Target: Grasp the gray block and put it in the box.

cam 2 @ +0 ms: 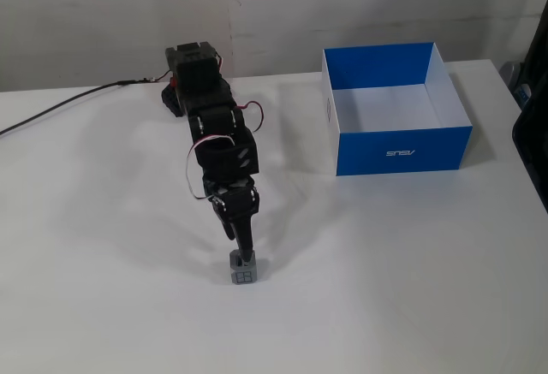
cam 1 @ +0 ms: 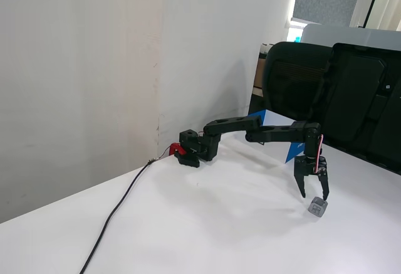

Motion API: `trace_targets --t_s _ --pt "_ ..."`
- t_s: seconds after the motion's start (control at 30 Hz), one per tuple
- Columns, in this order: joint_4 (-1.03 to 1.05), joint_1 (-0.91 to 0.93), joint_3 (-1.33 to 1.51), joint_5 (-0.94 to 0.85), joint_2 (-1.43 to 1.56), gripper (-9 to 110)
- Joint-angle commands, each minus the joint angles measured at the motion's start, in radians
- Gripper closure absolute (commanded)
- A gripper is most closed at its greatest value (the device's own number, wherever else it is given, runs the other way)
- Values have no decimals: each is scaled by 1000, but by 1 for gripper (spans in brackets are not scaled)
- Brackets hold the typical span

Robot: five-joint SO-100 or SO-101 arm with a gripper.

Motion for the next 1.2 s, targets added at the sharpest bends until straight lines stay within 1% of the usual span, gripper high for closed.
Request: trace_targets --t_s 0.0,0.5,0.53,0.67,0.8,1.17 --pt "44 -8 -57 -6 32 79" --pt "44 -26 0 5 21 80" --pt "44 -28 5 5 21 81" --pt "44 -41 26 6 21 96" --pt "44 -44 40 6 18 101" --pt "44 -40 75 6 23 101"
